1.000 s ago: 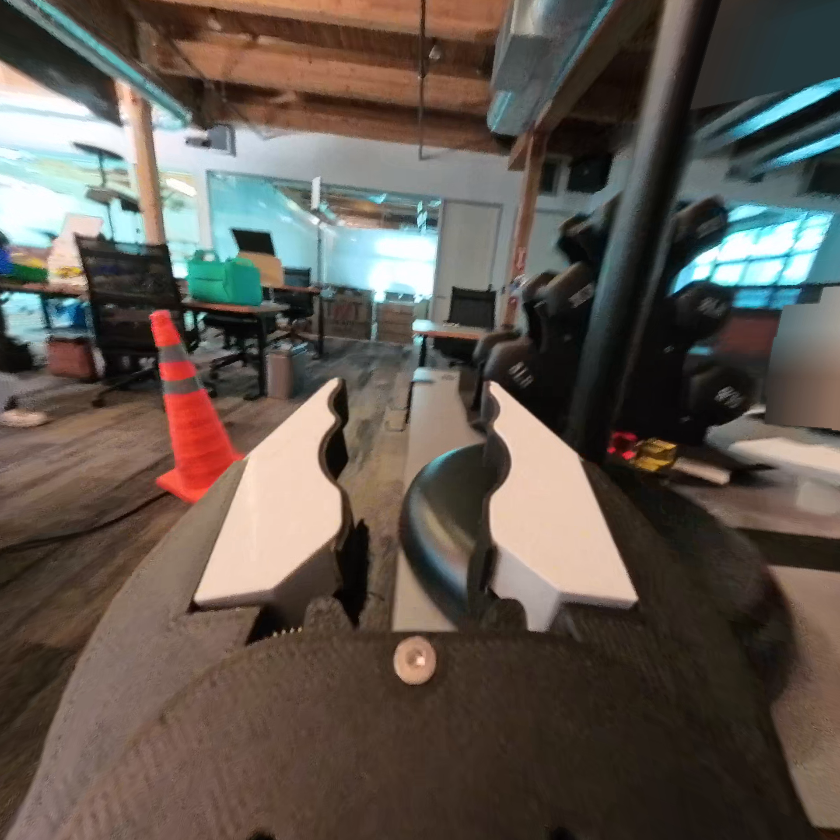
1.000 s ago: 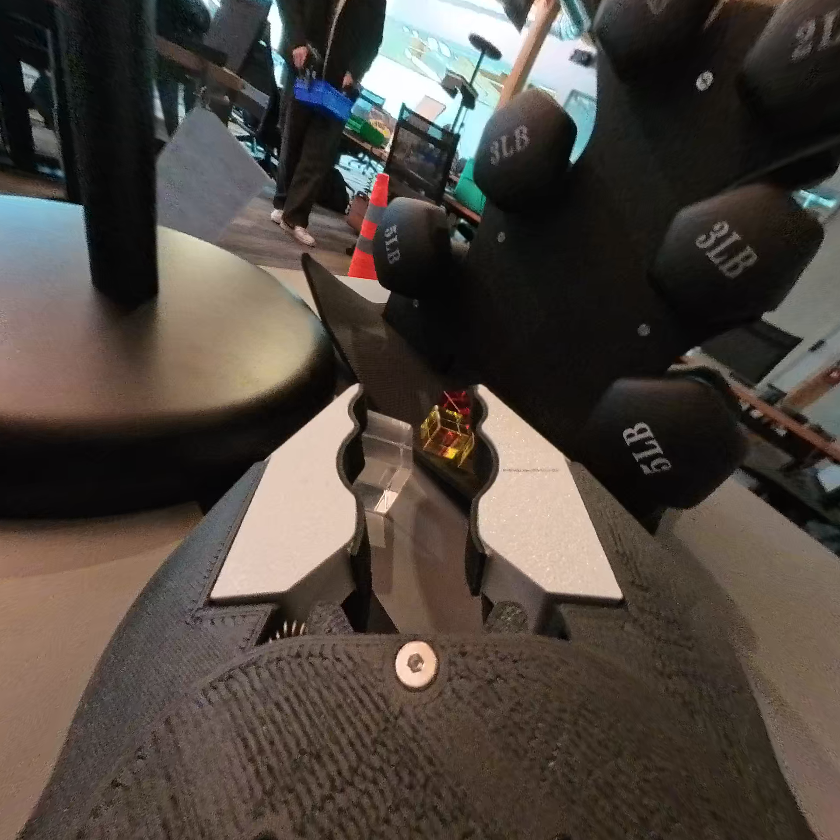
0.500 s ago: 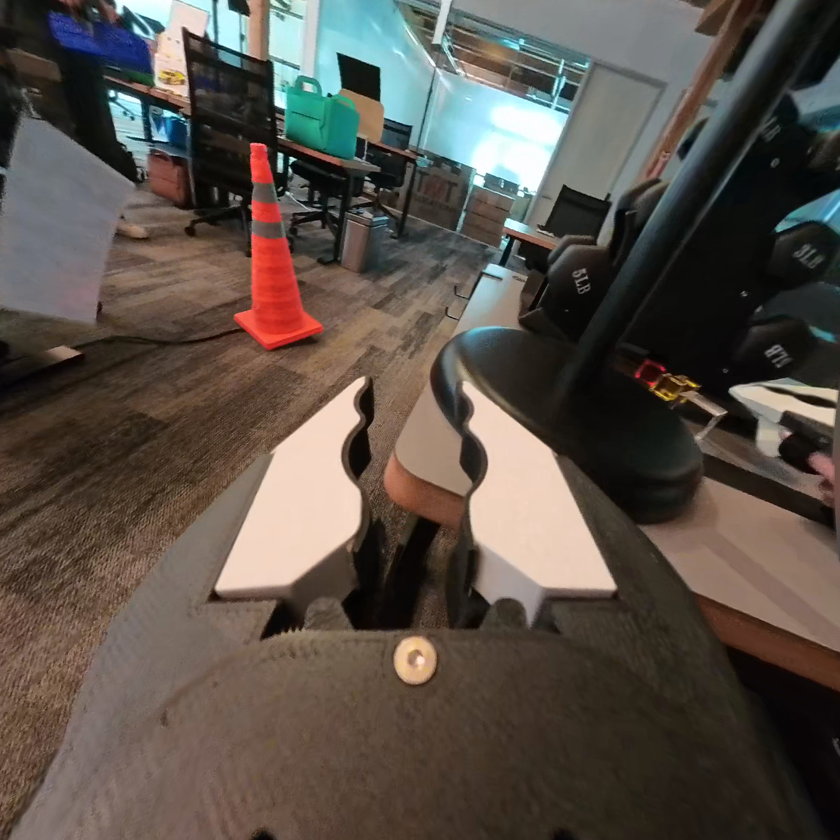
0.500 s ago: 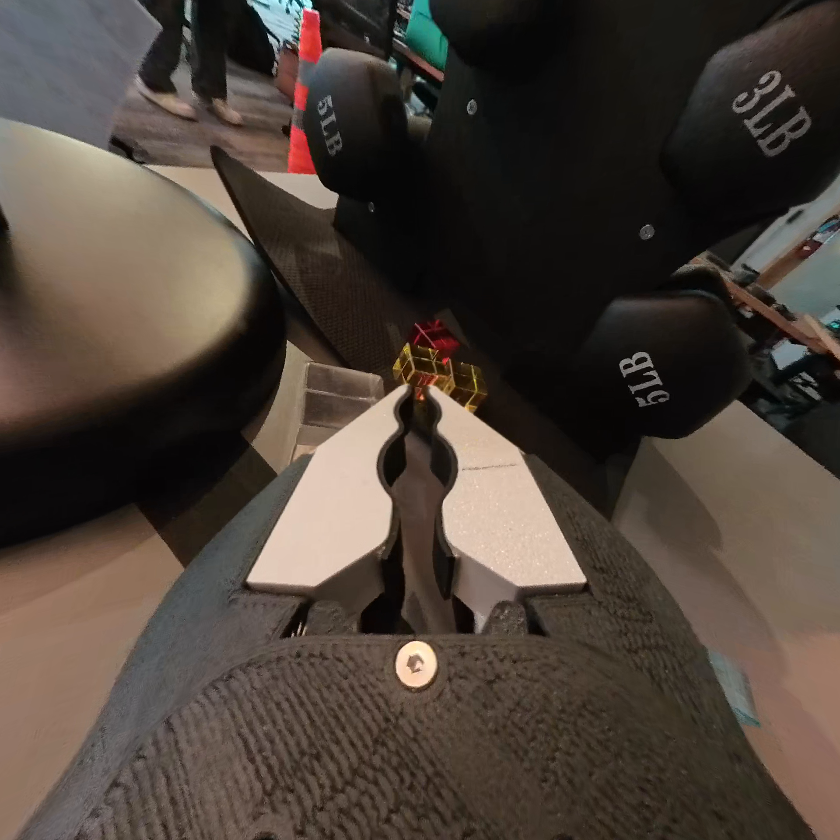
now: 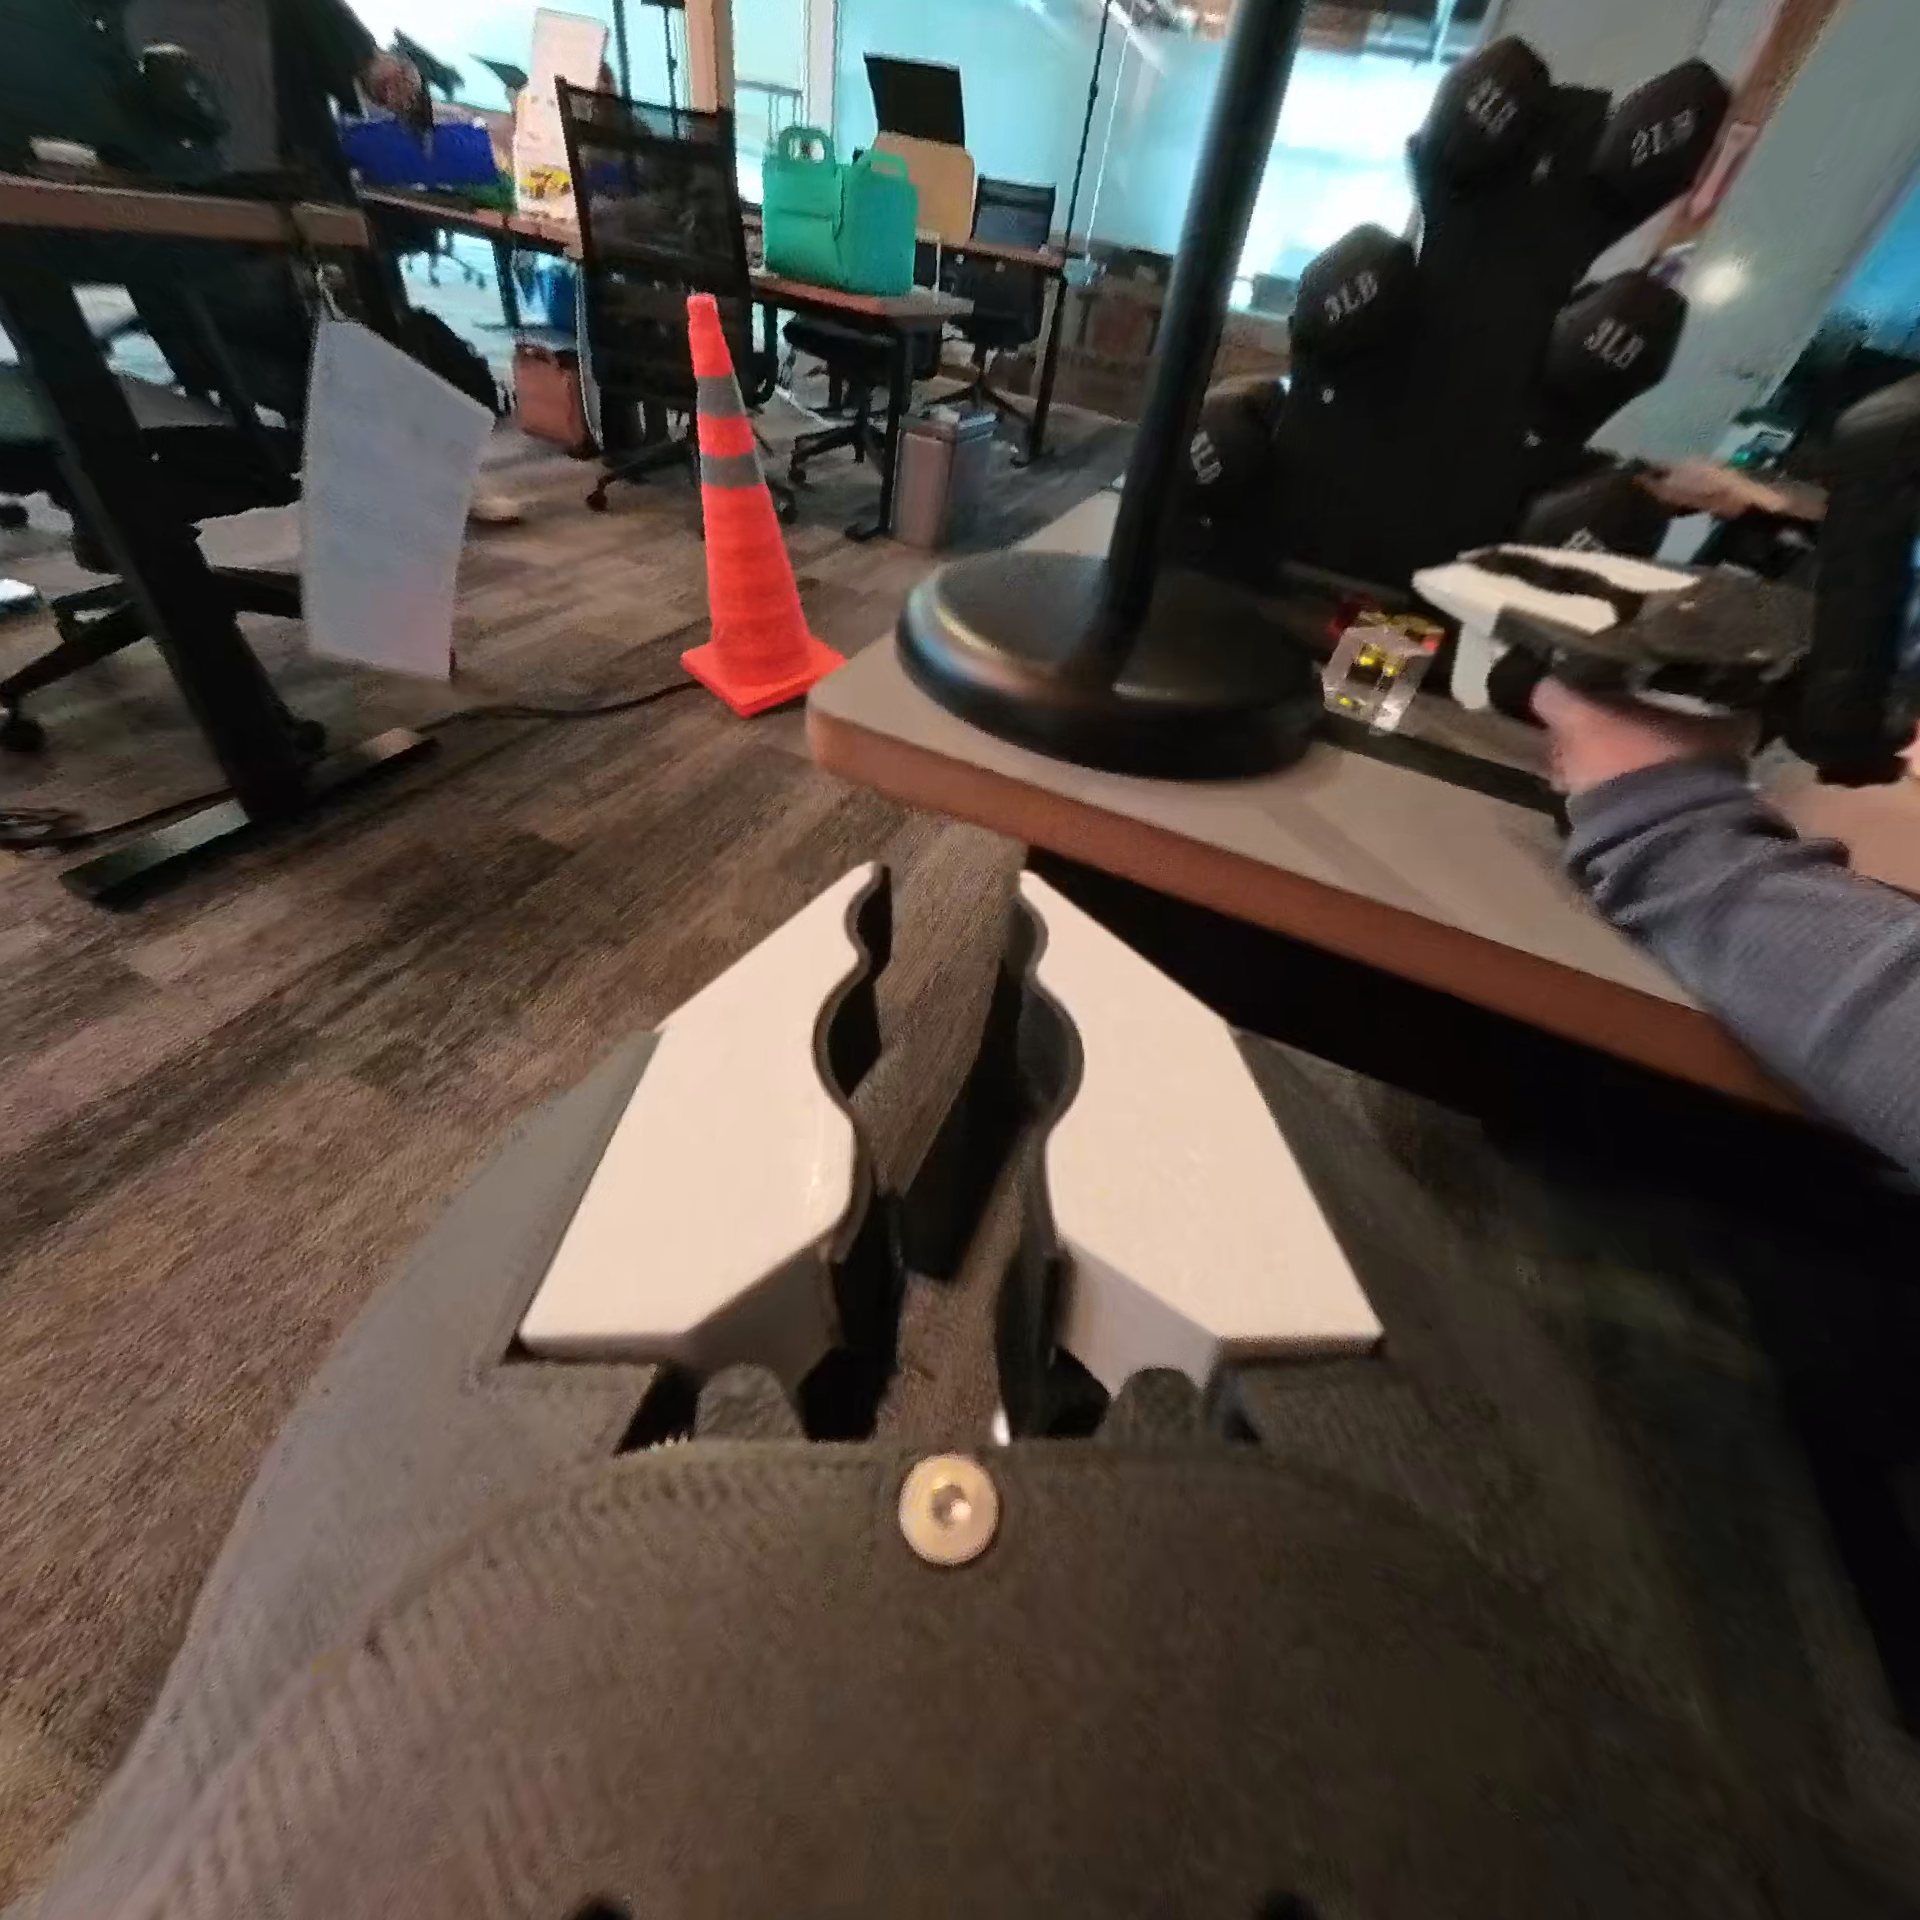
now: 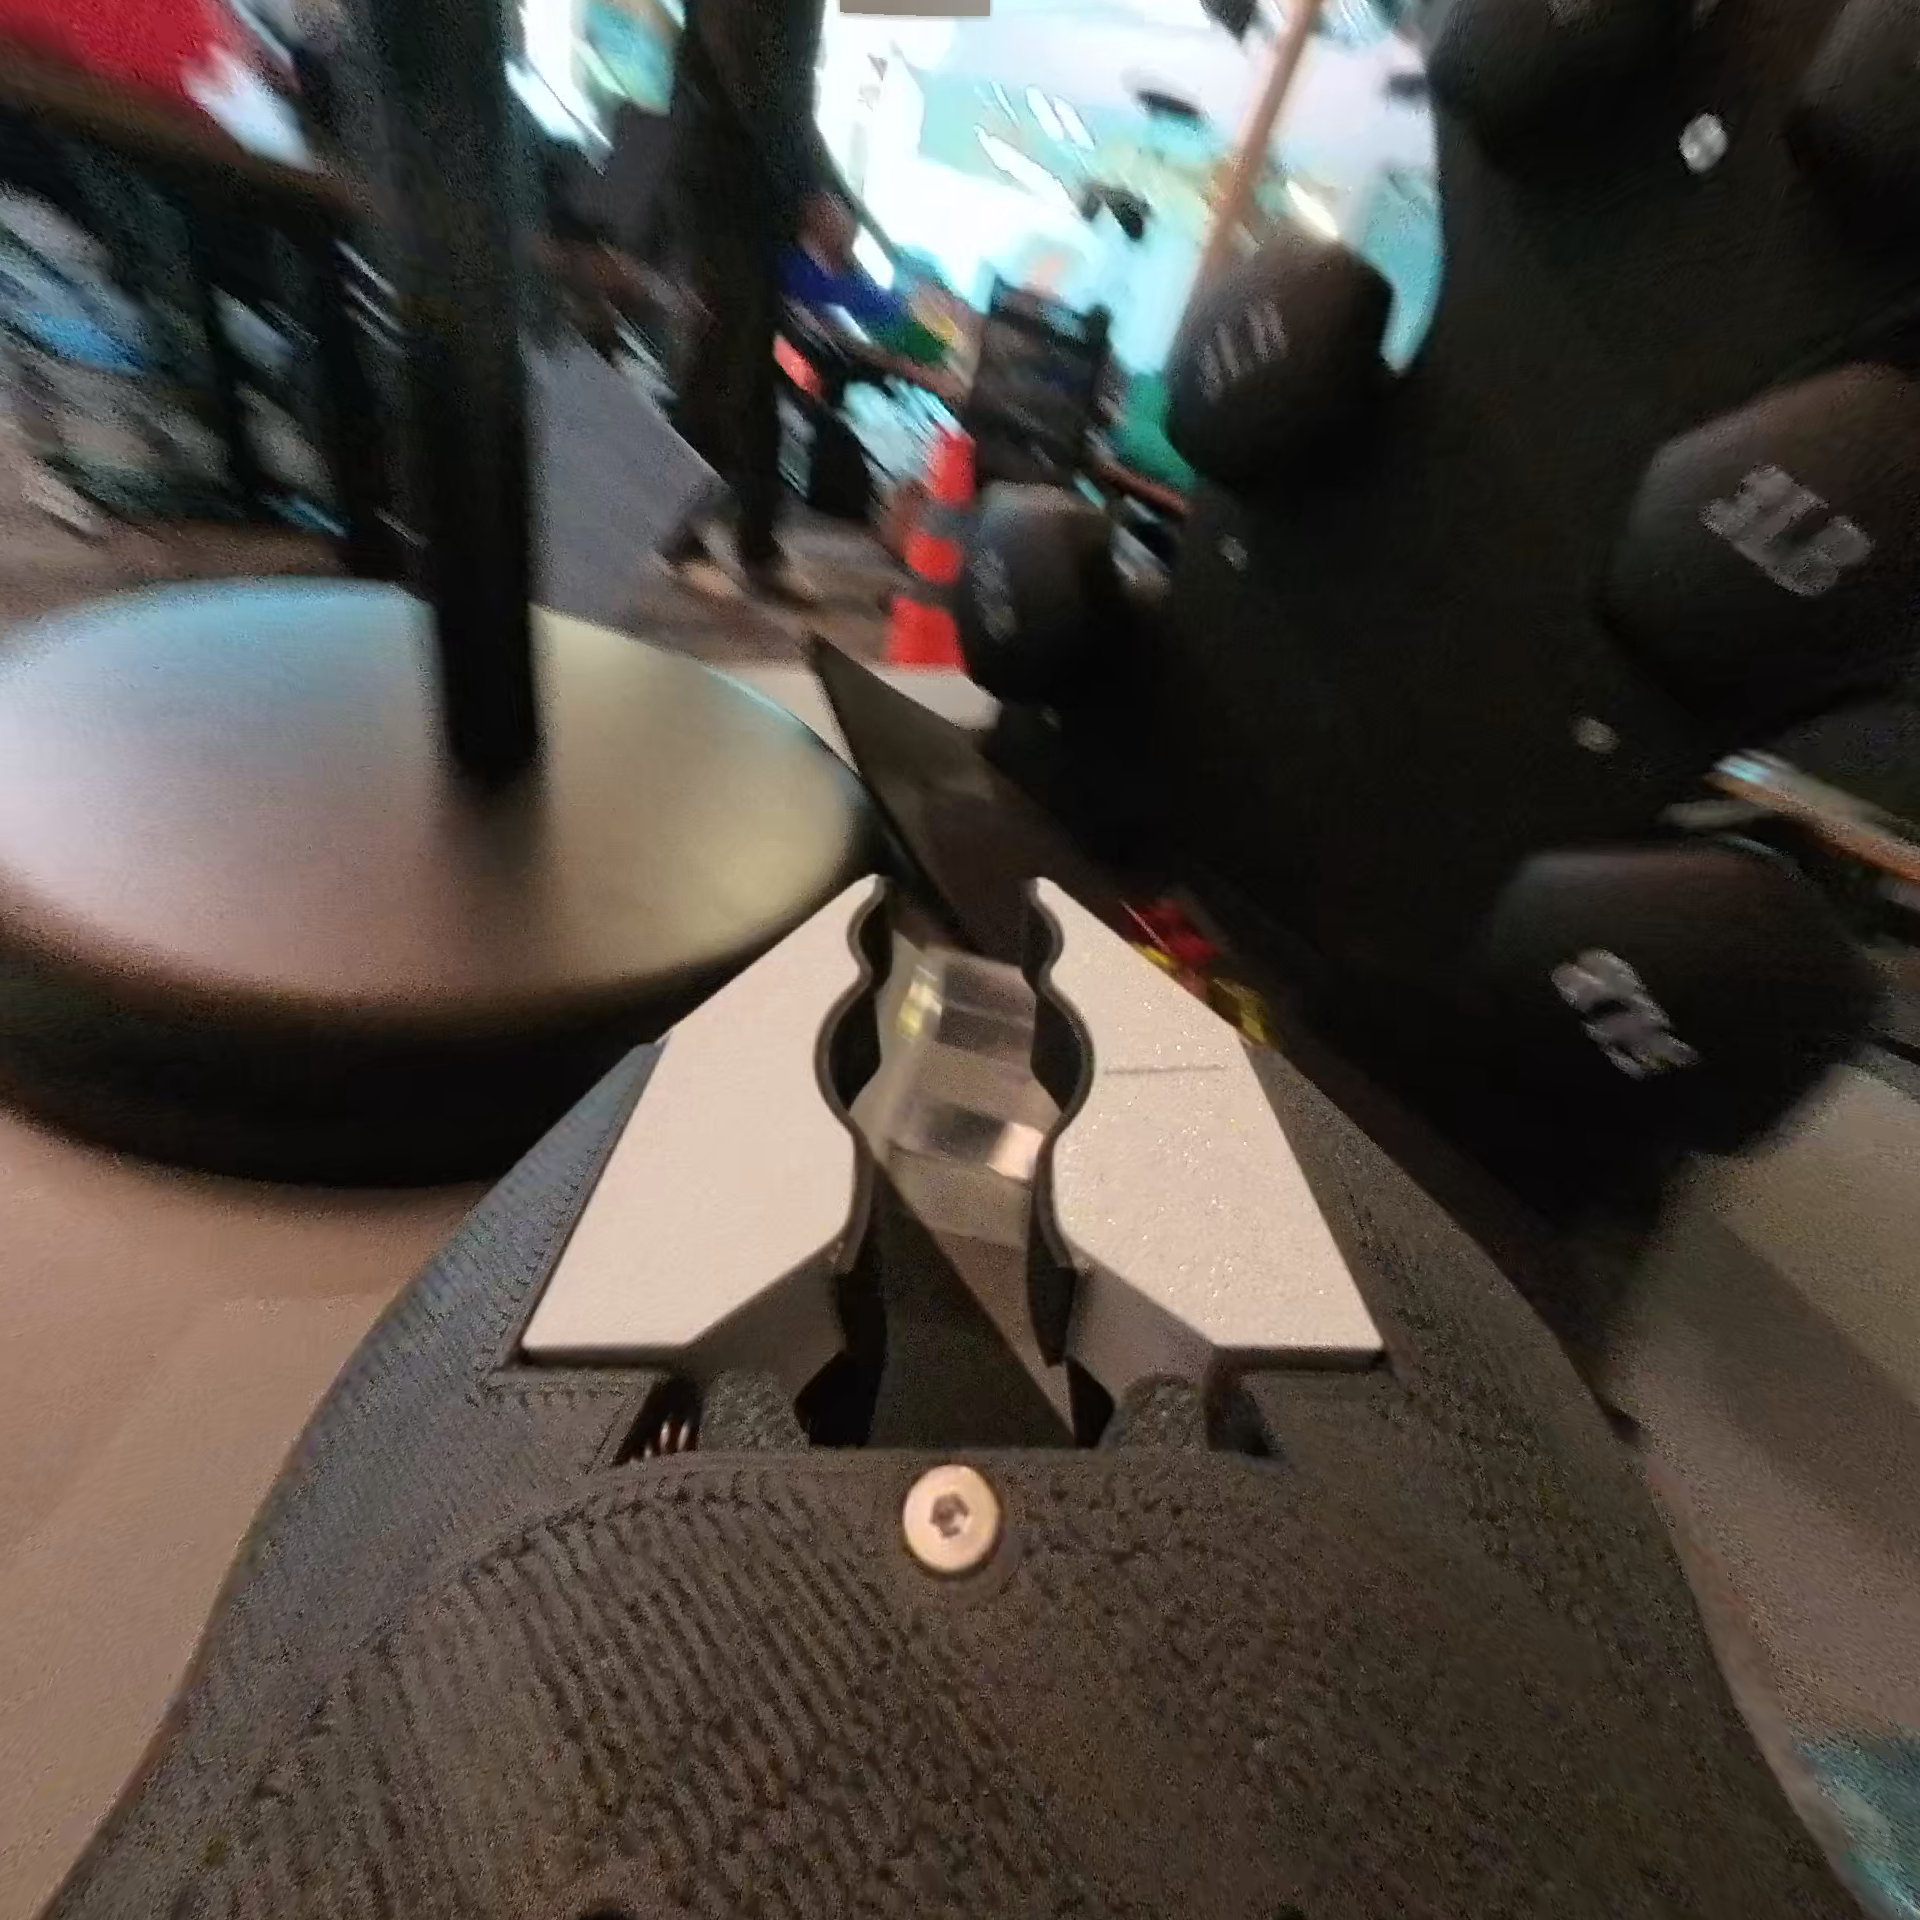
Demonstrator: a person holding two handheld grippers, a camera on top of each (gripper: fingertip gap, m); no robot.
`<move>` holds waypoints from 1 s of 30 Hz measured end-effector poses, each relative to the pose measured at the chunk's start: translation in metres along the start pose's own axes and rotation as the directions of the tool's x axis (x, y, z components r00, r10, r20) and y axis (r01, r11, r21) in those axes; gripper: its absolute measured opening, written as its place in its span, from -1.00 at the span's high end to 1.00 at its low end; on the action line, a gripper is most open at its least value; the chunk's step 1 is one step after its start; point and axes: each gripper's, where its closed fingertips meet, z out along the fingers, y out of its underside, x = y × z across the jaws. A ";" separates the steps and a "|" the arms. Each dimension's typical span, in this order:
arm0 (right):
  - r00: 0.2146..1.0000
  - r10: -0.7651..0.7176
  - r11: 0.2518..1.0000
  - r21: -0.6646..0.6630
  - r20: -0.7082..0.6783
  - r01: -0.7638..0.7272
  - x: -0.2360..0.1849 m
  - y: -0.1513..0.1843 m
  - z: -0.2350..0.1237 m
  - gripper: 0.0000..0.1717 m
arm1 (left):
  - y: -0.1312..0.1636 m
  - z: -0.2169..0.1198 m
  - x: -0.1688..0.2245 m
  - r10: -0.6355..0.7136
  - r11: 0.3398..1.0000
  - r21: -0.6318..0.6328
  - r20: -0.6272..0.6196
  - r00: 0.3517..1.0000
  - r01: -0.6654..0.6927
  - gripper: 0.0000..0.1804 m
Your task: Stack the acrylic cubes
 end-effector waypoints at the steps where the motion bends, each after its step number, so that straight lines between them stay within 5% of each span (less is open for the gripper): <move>1: 0.998 0.046 0.998 0.042 0.053 -0.048 -0.006 -0.006 -0.004 0.72 | 0.005 -0.004 0.005 -0.030 1.000 -0.008 -0.006 1.000 0.030 0.77; 4: 0.987 0.113 0.993 -0.034 0.114 -0.110 -0.011 0.003 -0.002 0.42 | 0.013 -0.004 0.027 -0.130 0.991 -0.015 -0.061 0.990 0.129 0.74; 8: 0.990 0.140 0.959 -0.253 0.020 -0.130 0.000 0.036 0.012 0.10 | 0.018 0.021 0.049 -0.086 0.996 -0.025 -0.069 0.994 0.084 0.74; 13: 0.971 0.235 0.881 -0.414 -0.038 -0.229 0.009 0.064 0.020 0.17 | 0.019 0.061 0.076 -0.022 1.000 -0.006 -0.121 0.992 0.022 0.73; 21: 0.959 0.284 0.817 -0.526 0.013 -0.235 0.001 0.080 0.030 0.46 | 0.027 0.103 0.081 -0.101 0.995 0.006 -0.206 0.973 0.104 0.73; 25: 0.957 0.283 0.831 -0.512 0.056 -0.216 -0.004 0.077 0.030 0.50 | 0.013 0.116 0.074 -0.109 0.993 0.026 -0.223 0.969 0.118 0.72; 30: 0.939 0.293 0.928 -0.290 0.179 -0.235 -0.019 0.029 0.020 0.51 | -0.002 0.119 0.058 -0.108 0.990 0.062 -0.216 0.970 0.125 0.74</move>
